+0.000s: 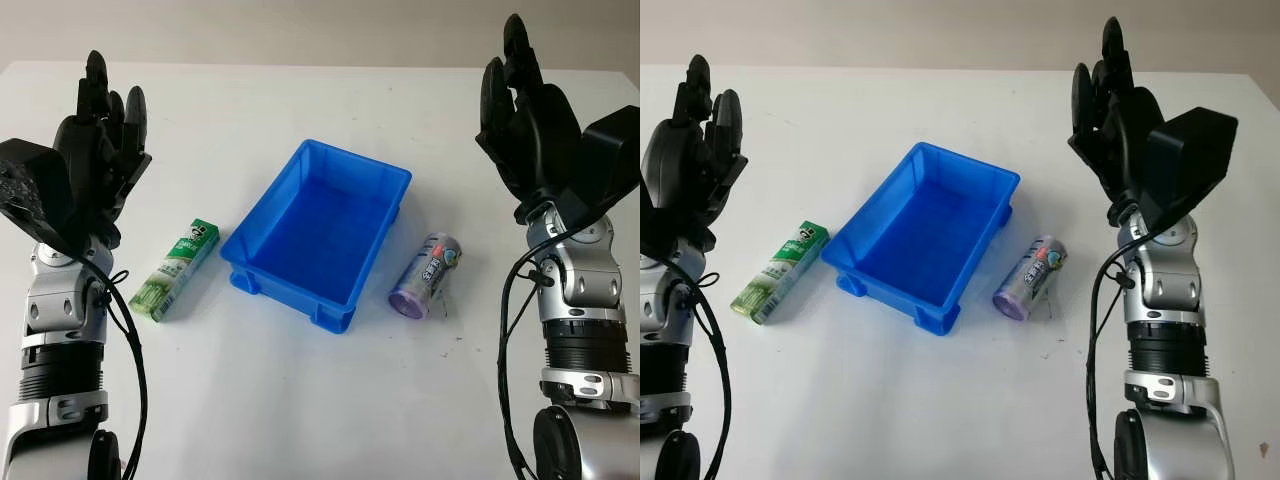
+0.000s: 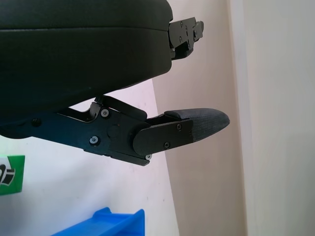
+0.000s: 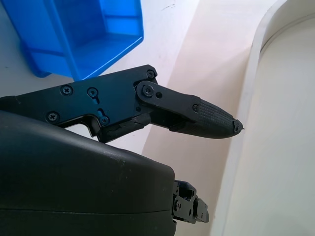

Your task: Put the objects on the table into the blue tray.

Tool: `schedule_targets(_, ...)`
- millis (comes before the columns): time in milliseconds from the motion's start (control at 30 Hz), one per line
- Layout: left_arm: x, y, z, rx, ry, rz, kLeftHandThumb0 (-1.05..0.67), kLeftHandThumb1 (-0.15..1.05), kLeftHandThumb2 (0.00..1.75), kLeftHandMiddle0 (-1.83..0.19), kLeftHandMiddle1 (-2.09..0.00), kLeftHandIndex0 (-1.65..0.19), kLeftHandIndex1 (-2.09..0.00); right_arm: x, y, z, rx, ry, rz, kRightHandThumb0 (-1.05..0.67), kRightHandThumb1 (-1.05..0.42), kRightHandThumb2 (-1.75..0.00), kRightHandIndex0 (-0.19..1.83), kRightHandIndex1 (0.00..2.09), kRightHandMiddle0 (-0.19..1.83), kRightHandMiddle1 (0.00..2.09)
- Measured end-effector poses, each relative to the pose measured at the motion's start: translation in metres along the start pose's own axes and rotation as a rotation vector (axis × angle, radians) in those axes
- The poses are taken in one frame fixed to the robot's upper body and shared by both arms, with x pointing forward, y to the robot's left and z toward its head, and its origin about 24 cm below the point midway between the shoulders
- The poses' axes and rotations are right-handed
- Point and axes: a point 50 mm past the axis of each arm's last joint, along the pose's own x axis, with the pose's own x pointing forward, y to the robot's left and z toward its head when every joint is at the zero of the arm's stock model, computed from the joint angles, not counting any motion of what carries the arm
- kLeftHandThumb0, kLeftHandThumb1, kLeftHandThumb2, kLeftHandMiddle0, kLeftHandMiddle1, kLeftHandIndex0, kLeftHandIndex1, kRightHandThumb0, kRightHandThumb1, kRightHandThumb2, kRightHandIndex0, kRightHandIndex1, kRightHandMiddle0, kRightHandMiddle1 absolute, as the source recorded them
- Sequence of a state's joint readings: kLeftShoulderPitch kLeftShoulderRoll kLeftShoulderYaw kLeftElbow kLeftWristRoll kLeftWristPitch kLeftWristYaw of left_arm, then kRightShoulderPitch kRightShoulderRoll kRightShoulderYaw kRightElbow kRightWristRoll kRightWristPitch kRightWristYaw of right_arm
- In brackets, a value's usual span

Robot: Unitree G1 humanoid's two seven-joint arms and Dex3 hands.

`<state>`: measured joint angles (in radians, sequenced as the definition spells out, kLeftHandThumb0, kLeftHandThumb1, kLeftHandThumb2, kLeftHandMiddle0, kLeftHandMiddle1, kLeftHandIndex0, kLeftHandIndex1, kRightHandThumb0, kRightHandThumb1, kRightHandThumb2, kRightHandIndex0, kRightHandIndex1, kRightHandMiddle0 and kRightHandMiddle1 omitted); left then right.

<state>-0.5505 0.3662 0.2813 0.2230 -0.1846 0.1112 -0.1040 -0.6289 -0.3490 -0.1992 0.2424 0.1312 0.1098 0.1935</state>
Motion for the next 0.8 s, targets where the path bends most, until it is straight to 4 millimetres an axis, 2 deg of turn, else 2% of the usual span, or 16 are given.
schedule_targets(133, 0.0, -0.003, 0.004, -0.005, -0.022, 0.002, -0.67, 1.05, 0.58, 0.18, -0.04, 0.18, -0.04, -0.004, 0.0, -0.005, 0.001, 0.014, 0.007, -0.72, -1.05, -0.67, -0.19, 0.0, -0.19, 0.0)
schedule_targets(333, 0.0, -0.007, 0.001, -0.02, 0.002, 0.007, -0.69, 1.05, 0.55, 0.18, -0.05, 0.18, -0.04, -0.006, 0.001, -0.007, -0.014, 0.024, 0.05, -0.71, -1.05, -0.67, -0.19, 0.0, -0.19, 0.0)
schedule_targets(433, 0.0, -0.009, 0.0, -0.019, 0.002, 0.001, -0.69, 1.05, 0.57, 0.18, -0.05, 0.18, -0.04, -0.01, -0.005, -0.002, -0.082, 0.02, 0.105, -0.75, -1.05, -0.55, -0.19, 0.0, -0.19, 0.0)
schedule_targets(500, 0.0, -0.01, 0.0, -0.014, -0.003, -0.002, -0.69, 1.05, 0.57, 0.18, -0.05, 0.18, -0.04, -0.014, -0.014, 0.006, -0.189, 0.003, 0.165, -0.75, -1.05, -0.51, -0.17, 0.02, -0.18, 0.02)
schedule_targets(633, 0.0, -0.009, -0.001, -0.012, -0.002, -0.009, -0.68, 1.05, 0.58, 0.18, -0.05, 0.18, -0.04, -0.022, -0.034, 0.033, -0.388, 0.009, 0.294, -0.72, -1.03, -0.15, 0.04, 0.1, 0.06, 0.1)
schedule_targets(800, 0.0, -0.009, -0.003, -0.016, -0.002, -0.024, -0.66, 1.05, 0.59, 0.18, -0.05, 0.18, -0.05, -0.034, -0.041, 0.065, -0.524, 0.045, 0.406, -0.57, -0.91, -0.04, 0.3, 0.15, 0.34, 0.1)
